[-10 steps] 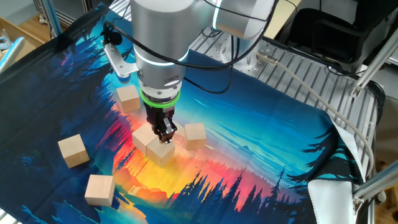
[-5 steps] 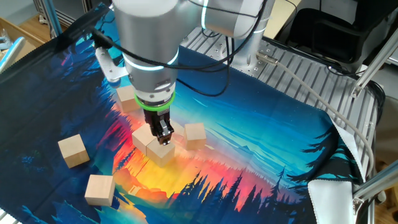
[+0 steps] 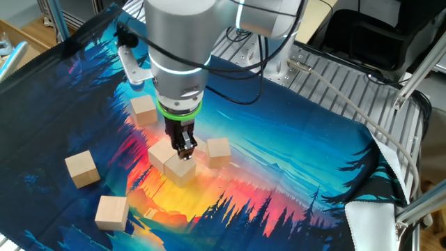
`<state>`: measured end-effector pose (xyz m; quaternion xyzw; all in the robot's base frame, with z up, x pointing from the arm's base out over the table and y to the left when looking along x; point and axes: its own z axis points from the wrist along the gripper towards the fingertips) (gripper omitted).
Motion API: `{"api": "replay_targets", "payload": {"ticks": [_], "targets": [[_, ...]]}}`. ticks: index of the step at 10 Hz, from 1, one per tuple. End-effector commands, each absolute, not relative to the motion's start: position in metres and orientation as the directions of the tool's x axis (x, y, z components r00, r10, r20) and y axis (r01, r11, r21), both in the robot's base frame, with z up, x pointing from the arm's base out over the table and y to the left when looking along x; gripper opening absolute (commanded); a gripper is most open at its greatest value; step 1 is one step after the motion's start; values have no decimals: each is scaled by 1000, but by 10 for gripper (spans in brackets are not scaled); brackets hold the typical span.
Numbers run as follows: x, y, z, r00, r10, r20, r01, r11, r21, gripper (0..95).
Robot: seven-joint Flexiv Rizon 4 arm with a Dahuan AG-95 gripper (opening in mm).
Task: Stack the blocks into a pyramid shape
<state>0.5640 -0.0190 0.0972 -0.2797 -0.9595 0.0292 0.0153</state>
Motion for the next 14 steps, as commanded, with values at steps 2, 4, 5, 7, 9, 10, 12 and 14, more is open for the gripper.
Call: {"api": "replay_targets", "payload": {"ticks": [2, 4, 5, 7, 9, 10, 12, 14], "targets": [[565, -23, 103, -895, 446, 14, 442, 889, -120, 380], [565, -35, 115, -908, 417, 32, 411, 904, -120, 380], [564, -47, 123, -919, 394, 36, 387, 915, -117, 380], [559, -64, 122, -921, 388, 36, 382, 917, -113, 380], [554, -78, 117, -918, 394, 38, 388, 914, -116, 380], [548, -92, 112, -911, 411, 35, 404, 907, -122, 380], [536, -114, 102, -906, 423, 29, 417, 901, -120, 380], [528, -130, 96, -902, 430, 25, 424, 898, -120, 570]]}}
